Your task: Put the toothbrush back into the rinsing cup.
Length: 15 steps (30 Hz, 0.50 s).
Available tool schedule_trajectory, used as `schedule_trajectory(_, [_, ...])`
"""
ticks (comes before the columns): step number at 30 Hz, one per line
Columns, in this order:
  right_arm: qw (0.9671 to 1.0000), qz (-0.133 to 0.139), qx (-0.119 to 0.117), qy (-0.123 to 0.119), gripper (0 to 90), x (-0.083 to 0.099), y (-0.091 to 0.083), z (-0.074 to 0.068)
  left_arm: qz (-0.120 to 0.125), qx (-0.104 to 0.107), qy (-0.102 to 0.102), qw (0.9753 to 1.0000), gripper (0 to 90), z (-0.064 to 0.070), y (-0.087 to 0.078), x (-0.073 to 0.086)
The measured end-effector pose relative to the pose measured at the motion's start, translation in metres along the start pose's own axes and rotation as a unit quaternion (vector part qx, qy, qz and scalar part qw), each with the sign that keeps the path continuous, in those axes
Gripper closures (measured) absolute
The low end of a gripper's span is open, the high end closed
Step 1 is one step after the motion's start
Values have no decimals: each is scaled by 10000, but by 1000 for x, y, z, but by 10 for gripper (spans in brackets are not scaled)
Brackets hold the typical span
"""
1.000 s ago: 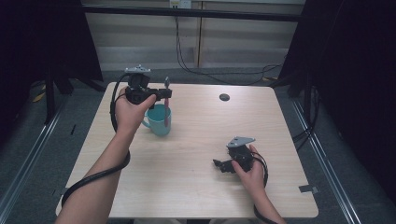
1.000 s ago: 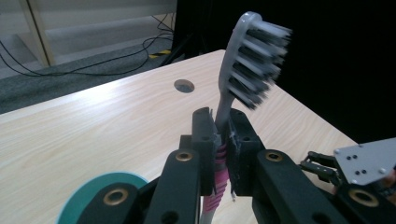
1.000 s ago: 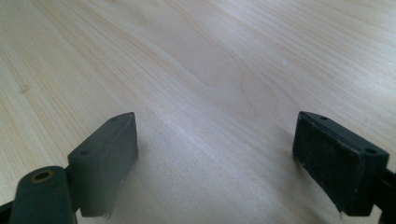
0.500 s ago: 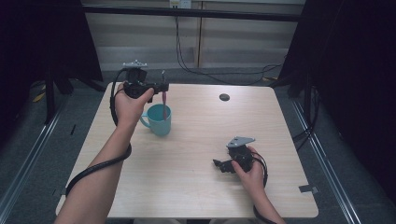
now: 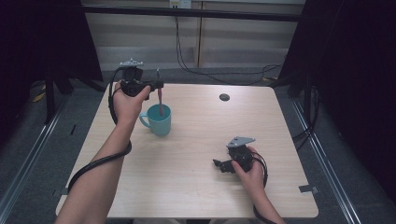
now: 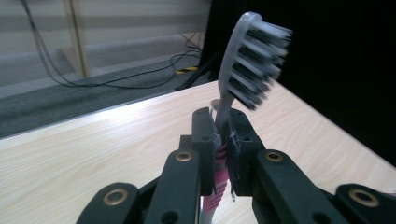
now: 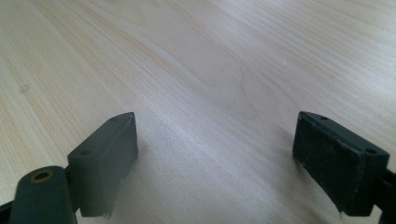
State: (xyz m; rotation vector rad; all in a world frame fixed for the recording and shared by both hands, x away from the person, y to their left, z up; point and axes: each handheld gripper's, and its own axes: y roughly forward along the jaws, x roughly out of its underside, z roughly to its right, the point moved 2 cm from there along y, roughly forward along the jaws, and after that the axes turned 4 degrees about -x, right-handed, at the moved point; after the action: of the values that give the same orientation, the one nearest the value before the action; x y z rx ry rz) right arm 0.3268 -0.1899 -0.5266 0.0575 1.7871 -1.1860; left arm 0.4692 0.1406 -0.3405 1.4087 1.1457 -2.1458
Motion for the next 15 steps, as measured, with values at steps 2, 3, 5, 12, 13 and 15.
schedule_trajectory(2, [10000, -1, 1, 2, 136, 0, 0, 0, -11, -35, -19, 10000, 836, -2, 4, 7])
schedule_trajectory(3, [10000, -1, 0, 2, 136, 0, 0, 0, -7, -59, -33, 10000, 836, -2, 6, 9])
schedule_trajectory(5, [10000, -3, 0, 12, 136, 0, 0, 0, -72, -120, -9, 9999, 836, -3, 11, 17])
schedule_trajectory(12, [10000, -12, -1, 28, 136, 0, 0, 0, -258, -161, -57, 9995, 835, -4, 22, 43])
schedule_trajectory(13, [10000, -12, -1, 28, 136, 0, 0, 0, -320, -166, -46, 9993, 835, -4, 24, 47])
schedule_trajectory(15, [10000, -16, -4, 33, 136, 0, 0, -1, -401, -204, -57, 9990, 835, -5, 26, 54])
